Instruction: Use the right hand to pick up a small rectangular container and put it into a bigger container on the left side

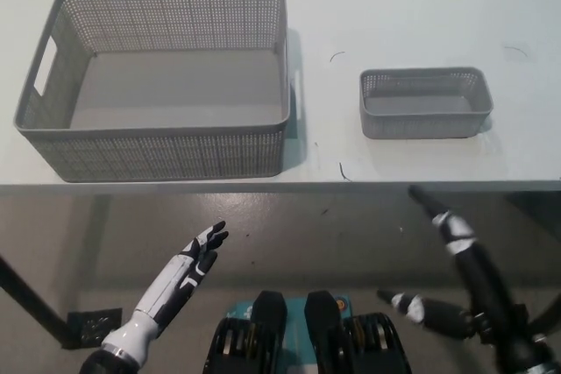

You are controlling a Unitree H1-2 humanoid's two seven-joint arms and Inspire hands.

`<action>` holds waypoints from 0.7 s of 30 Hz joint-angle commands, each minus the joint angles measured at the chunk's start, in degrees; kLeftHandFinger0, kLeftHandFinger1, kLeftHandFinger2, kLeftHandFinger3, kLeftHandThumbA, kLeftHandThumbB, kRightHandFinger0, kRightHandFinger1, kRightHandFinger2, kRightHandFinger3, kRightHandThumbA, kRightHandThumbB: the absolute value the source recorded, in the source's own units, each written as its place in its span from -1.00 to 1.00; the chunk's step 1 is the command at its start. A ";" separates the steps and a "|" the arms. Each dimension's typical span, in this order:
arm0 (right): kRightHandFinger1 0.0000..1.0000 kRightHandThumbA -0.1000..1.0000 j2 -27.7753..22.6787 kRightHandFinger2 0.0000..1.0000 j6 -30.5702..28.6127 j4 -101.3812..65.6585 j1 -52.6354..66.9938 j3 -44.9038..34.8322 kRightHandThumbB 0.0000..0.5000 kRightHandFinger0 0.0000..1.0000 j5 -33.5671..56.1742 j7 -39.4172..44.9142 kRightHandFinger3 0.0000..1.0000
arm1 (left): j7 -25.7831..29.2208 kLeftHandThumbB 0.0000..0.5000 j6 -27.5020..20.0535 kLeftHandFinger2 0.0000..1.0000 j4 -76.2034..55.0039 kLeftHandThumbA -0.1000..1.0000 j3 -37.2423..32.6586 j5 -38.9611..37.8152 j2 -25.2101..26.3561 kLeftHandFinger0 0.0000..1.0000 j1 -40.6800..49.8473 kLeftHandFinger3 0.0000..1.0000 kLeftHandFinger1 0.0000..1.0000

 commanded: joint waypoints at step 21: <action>1.00 1.00 -19.21 1.00 41.62 4.87 -52.12 4.12 0.63 1.00 -15.60 35.78 1.00 | 3.03 0.01 -6.70 1.00 -1.34 1.00 3.63 1.59 -1.60 1.00 0.08 1.00 1.00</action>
